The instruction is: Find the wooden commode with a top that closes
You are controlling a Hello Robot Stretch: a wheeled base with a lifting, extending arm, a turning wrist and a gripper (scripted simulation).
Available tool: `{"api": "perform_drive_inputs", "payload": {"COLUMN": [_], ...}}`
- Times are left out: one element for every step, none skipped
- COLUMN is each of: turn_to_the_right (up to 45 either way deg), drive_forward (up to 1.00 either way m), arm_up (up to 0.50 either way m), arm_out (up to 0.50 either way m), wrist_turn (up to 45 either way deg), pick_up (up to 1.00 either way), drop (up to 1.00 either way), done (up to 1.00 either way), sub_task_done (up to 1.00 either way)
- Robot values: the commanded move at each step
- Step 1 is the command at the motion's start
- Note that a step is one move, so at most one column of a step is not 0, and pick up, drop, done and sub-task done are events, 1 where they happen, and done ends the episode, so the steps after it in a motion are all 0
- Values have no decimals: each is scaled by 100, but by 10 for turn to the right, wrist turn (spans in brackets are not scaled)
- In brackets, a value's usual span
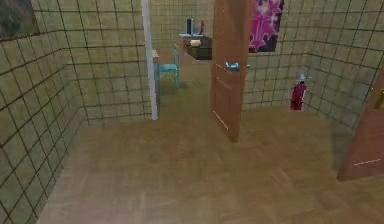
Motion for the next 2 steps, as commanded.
{"api": "perform_drive_inputs", "payload": {"turn_to_the_right": [0,-30], "drive_forward": [100,0], "arm_up": [0,0], "arm_out": [0,0], "wrist_turn": [0,0], "pick_up": [0,0], "drop": [0,0], "done": [0,0], "sub_task_done": [0,0]}}
